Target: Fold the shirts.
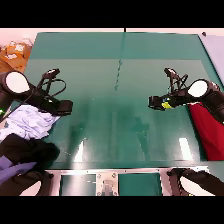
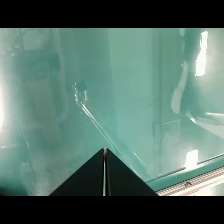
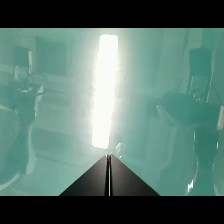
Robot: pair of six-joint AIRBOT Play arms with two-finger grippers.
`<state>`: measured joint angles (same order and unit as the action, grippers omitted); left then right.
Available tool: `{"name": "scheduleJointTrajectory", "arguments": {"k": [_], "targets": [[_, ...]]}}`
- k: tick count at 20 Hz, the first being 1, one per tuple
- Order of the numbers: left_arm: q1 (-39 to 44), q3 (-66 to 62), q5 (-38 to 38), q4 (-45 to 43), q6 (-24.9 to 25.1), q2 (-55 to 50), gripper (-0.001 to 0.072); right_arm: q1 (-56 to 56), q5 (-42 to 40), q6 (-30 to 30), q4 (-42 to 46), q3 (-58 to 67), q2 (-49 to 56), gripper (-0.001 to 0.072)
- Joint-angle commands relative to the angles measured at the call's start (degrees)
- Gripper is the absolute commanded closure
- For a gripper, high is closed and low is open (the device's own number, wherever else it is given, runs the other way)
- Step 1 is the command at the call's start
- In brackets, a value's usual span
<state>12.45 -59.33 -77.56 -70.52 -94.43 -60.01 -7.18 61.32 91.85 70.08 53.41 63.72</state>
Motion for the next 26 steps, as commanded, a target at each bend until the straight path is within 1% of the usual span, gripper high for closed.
{"name": "scheduleJointTrajectory", "arguments": {"k": [1, 2, 4, 5, 6, 7, 8, 9, 12, 14, 16, 18, 20, 21, 22, 23, 24, 26], "targets": [[0.0, 0.0, 0.0, -1.9, 0.0, 0.0, 0.0685, -0.1, 0.0, 0.0, 0.0, 0.0, 0.0, 0.0692], [0.0, 0.0, -0.5, -4.1, 0.0, 0.1, 0.0686, -0.1, 0.0, 0.0, 0.0, 0.0, 0.0, 0.0692], [0.0, 0.1, -3.5, -13.4, -0.6, 0.1, 0.0685, -0.1, 0.0, 0.0, 0.0, 0.0, 0.0, 0.0692], [0.0, 0.2, -5.7, -21.1, -3.4, 0.0, 0.0636, -0.1, 0.0, 0.0, 0.0, 0.0, 0.0, 0.0692], [-0.1, 0.5, -7.7, -29.2, -5.7, 0.0, 0.0219, -0.1, 0.0, 0.0, 0.0, 0.0, 0.0, 0.0692], [-0.8, 1.6, -9.0, -37.7, -9.3, 0.1, 0.0014, -0.1, 0.0, 0.0, 0.0, 0.0, 0.0, 0.0692], [-2.4, 3.1, -9.1, -42.2, -10.5, 0.0, -0.0008, -0.1, 0.0, 0.0, 0.0, 0.0, 0.0, 0.0692], [-5.1, 5.4, -8.5, -43.6, -10.5, 0.0, -0.0011, -0.1, 0.0, 0.0, 0.0, 0.0, 0.0, 0.0692], [-15.8, 12.1, -3.0, -43.6, -10.6, 0.0, -0.0012, -0.1, 0.0, 0.0, 0.0, 0.0, 0.0, 0.0692], [-22.8, 13.2, 1.5, -43.0, -10.8, -0.2, -0.0011, -0.1, 0.0, 0.0, 0.0, 0.0, 0.0, 0.0692], [-27.5, 13.2, 6.4, -41.7, -11.1, -0.6, -0.0012, -0.1, 0.0, 0.0, 0.0, 0.0, 0.0, 0.0692], [-29.8, 13.4, 9.7, -38.0, -10.6, -1.8, -0.0011, -0.1, 0.0, 0.0, 0.0, 0.0, 0.0, 0.0692], [-30.1, 14.8, 13.2, -33.2, -8.7, -3.8, 0.0002, -0.1, 0.0, 0.0, 0.0, 0.0, 0.0, 0.0692], [-30.1, 15.5, 14.4, -30.8, -8.4, -4.9, 0.0158, -0.1, -0.1, 0.0, 0.0, 0.0, 0.0, 0.0692], [-30.1, 15.8, 14.6, -28.9, -7.0, -6.1, 0.0524, -0.1, -0.6, 0.0, -0.1, 0.0, 0.0, 0.0692], [-30.1, 15.7, 13.9, -27.2, -4.0, -6.6, 0.0687, -0.1, -0.9, 0.0, 0.0, 0.0, 0.0, 0.0692], [-30.1, 14.5, 11.9, -26.3, -2.3, -6.6, 0.0687, -0.1, -0.9, 0.0, 0.0, 0.0, 0.0, 0.0692], [-30.1, 8.3, 5.7, -25.2, -1.9, -6.5, 0.0688, 0.0, -0.9, 0.0, 0.0, 0.0, 0.0, 0.0692]]}}
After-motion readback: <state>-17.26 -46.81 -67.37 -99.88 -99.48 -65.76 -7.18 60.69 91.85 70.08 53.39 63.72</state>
